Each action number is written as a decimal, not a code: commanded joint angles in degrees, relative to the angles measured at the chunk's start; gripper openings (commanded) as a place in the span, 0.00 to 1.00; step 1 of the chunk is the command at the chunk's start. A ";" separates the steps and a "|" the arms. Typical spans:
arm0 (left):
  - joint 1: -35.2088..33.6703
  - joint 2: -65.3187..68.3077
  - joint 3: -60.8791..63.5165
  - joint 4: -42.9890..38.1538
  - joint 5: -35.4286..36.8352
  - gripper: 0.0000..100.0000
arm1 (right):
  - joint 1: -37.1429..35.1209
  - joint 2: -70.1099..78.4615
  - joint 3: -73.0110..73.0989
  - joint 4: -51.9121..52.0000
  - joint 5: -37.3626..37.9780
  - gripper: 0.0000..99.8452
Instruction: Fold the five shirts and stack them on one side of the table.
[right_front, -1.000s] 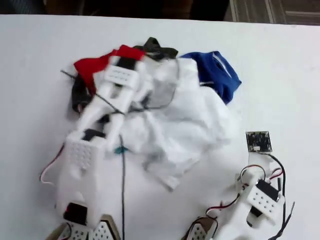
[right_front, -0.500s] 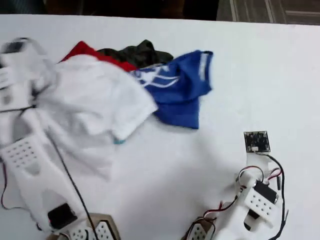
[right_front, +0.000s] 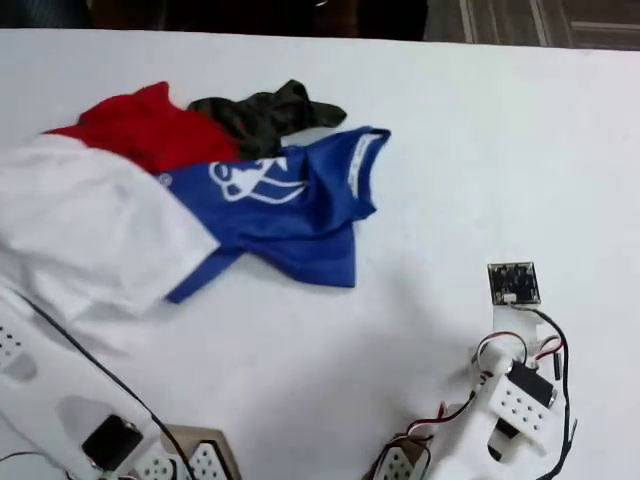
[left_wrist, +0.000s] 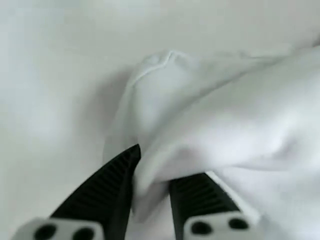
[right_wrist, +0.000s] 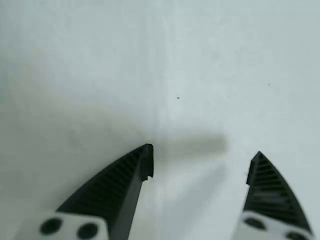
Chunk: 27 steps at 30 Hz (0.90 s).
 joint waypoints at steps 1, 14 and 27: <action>-3.34 -1.05 -8.13 0.88 -0.44 0.22 | -0.31 -1.36 -0.18 -1.01 0.00 0.30; 11.78 -9.41 -1.10 0.97 8.53 0.28 | -0.31 -1.36 -0.18 -1.01 0.00 0.30; 46.86 -15.91 28.53 0.97 13.36 0.34 | -0.13 -1.36 -0.18 -1.10 -2.37 0.30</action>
